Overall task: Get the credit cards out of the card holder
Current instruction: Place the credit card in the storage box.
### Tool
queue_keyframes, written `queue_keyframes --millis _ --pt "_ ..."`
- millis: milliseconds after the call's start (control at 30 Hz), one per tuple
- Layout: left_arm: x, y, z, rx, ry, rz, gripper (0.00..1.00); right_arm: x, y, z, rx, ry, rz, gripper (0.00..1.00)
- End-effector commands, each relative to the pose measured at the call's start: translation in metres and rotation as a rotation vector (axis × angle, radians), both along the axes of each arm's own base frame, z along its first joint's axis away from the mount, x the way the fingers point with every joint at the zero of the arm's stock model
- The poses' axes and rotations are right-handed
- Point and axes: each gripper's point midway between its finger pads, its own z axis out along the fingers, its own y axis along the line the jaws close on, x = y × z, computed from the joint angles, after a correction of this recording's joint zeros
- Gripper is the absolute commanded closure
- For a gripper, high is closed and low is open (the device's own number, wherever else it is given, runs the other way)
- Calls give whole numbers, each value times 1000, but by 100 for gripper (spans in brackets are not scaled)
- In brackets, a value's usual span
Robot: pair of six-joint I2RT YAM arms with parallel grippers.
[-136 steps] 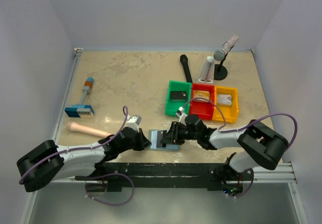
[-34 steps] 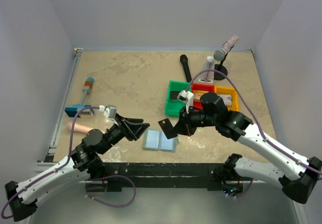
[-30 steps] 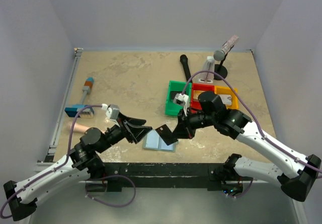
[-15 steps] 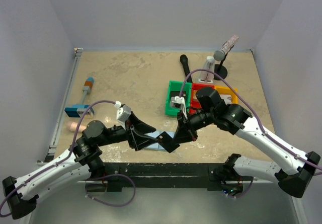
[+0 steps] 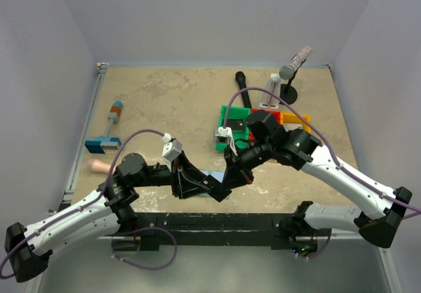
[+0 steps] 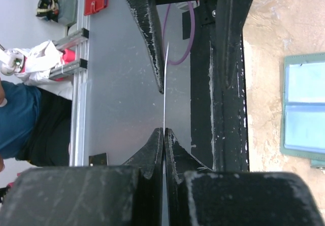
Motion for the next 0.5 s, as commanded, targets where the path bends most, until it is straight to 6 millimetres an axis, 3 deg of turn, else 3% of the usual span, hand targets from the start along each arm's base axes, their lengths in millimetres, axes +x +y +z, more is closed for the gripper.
queue_keyframes --millis 0,100,300,467 --pt "-8 -1 40 -90 -79 -56 52 -4 -1 12 13 -43 39 100" --pt "-8 -4 42 -96 -77 -70 60 -5 -1 9 -7 -31 42 100" --pt "-8 -6 48 -108 -79 -86 65 -6 -1 7 -15 -53 71 100" --pt "-9 -10 47 -101 -71 -121 79 -7 -3 6 -16 -56 74 100"
